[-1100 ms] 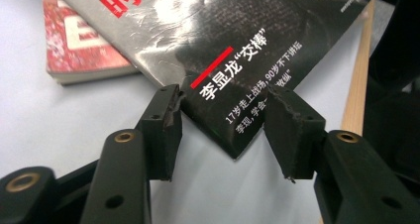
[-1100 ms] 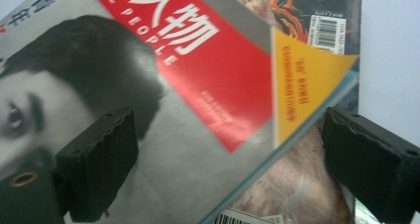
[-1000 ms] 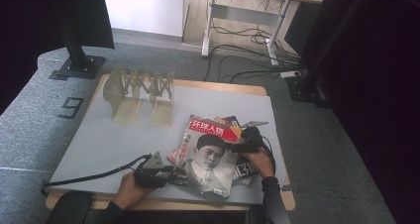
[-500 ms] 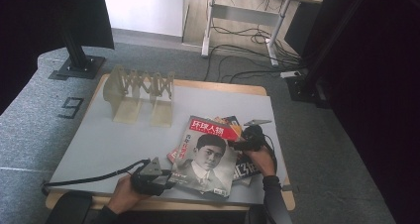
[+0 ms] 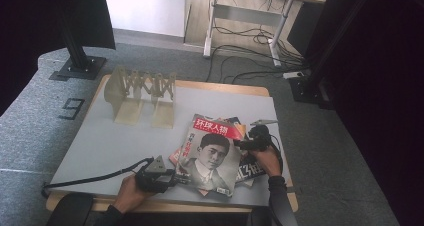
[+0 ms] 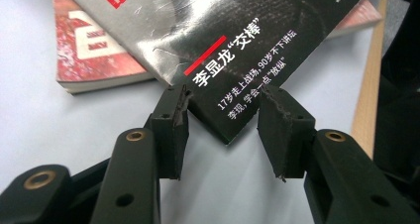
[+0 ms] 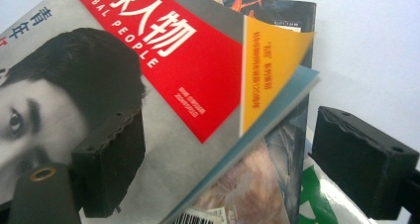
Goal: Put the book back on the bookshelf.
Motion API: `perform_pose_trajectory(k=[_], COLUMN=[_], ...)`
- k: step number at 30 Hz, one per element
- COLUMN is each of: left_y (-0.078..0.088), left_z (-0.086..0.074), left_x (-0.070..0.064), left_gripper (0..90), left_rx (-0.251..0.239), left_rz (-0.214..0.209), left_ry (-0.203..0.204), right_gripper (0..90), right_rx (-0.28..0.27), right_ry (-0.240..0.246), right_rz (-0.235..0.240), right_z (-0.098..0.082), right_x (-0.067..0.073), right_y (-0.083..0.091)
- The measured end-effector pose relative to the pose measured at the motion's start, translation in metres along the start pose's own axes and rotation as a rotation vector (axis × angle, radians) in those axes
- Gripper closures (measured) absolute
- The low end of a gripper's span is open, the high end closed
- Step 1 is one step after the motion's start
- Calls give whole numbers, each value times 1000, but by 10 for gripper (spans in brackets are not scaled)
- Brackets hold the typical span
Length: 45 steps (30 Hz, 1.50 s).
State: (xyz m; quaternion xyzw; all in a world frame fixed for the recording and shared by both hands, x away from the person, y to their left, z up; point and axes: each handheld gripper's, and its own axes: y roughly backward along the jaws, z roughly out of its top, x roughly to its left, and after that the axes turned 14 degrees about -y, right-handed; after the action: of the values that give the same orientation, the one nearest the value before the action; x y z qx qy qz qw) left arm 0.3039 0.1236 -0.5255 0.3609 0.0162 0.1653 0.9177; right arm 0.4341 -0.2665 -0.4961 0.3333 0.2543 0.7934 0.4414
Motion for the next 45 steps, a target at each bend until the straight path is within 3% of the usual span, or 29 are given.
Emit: perform_pose_trajectory(k=[1, 3, 4, 6, 12, 21, 24, 27, 31, 35, 39, 45], left_y=[-1, -5, -6, -8, -11, -14, -14, -14, -14, -14, -14, -15], left_z=[1, 7, 9, 11, 15, 15, 14, 14, 14, 14, 14, 13], left_x=[2, 1, 0, 3, 6, 10, 10, 10, 9, 10, 9, 10], left_gripper=[553, 553, 550, 549, 546, 528, 528, 528, 527, 525, 520, 451], left_rx=[0, 46, 43, 30, 31, 22, 21, 19, 18, 18, 18, 22], left_rz=[0, 25, 33, 20, 25, 21, 24, 25, 27, 26, 27, 22], left_ry=[1, -53, -70, -56, -65, -67, -69, -70, -69, -68, -64, -59], right_gripper=[128, 125, 120, 101, 36, 34, 153, 259, 466, 668, 776, 831], right_rx=[5, 8, 9, 14, 34, 58, 46, 18, -24, -38, -52, -61], right_ry=[-7, -6, -12, -25, -56, -128, -147, -119, -70, -46, -25, 10], right_rz=[-3, -12, -18, -20, -9, 69, 113, 87, 15, 0, -23, -22], right_z=[1, 4, 5, 7, 13, 23, 25, 26, 29, 30, 33, 37], right_x=[0, -3, -4, -7, -16, -32, -33, -27, -20, -16, -8, 1], right_y=[-1, -5, -6, -10, -17, -30, -31, -27, -18, -12, -6, 2])
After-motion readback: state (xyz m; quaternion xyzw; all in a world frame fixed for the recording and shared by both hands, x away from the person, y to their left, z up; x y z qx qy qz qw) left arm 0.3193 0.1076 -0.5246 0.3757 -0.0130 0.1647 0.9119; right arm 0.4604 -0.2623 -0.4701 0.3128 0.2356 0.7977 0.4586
